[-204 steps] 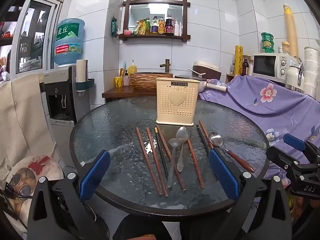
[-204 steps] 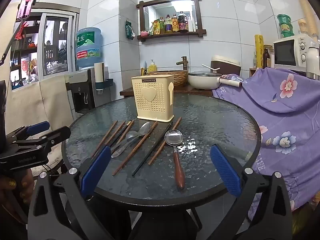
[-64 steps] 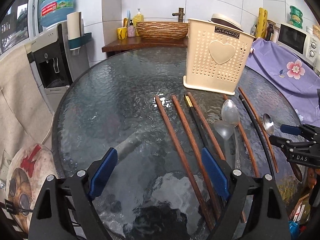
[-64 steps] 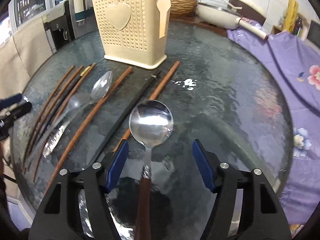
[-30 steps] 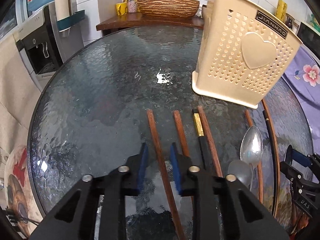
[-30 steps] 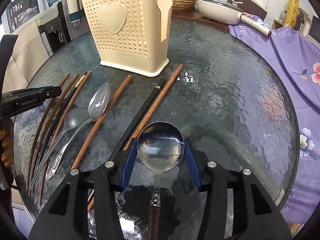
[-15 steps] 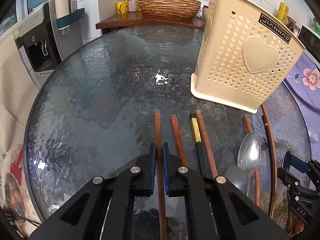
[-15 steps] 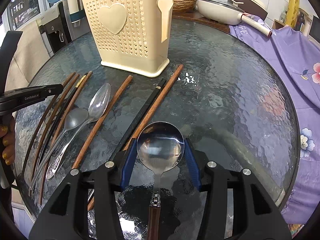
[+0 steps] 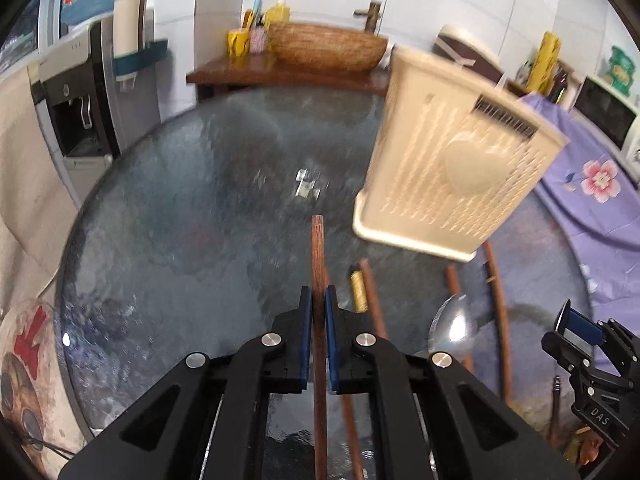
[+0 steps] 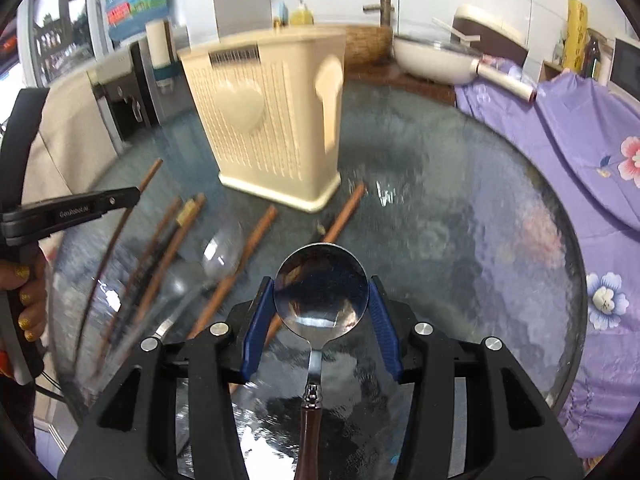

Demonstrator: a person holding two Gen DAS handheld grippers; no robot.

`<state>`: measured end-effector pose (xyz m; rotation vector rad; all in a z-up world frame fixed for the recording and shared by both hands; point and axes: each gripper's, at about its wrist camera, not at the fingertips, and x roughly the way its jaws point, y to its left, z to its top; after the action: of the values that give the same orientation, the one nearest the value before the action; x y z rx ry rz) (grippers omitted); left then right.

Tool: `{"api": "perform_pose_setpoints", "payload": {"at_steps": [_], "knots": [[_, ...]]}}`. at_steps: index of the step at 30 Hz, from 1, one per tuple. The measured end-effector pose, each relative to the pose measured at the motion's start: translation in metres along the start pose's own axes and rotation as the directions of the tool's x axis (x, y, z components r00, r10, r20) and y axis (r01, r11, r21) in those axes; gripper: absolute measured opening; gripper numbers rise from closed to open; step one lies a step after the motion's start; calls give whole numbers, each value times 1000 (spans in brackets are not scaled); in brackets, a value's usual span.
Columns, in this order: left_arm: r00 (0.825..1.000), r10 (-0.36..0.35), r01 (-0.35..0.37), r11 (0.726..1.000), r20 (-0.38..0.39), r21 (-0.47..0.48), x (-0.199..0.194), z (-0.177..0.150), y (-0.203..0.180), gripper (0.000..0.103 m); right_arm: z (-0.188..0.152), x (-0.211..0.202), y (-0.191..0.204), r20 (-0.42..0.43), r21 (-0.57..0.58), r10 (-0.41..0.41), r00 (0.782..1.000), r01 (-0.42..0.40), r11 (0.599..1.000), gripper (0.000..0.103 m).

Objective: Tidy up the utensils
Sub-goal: 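Lift the spoon with the right tool while the left tool lifts the chopstick toward the holder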

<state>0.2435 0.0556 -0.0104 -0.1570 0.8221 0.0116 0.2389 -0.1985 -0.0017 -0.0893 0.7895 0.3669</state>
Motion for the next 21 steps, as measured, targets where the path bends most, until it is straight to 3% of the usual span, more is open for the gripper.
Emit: {"api": "perform_pose_setpoints", "payload": {"at_steps": [9,21], "knots": [[988,-62,59,998,144,28,-62,12,-7,7,15,-48,1,90,-28,44,995,-41,999,48],[971,-96,81,994,217,76,-106,8,-10,7,18,-88,-3,143,-39,77,987,-72,997,48]]}}
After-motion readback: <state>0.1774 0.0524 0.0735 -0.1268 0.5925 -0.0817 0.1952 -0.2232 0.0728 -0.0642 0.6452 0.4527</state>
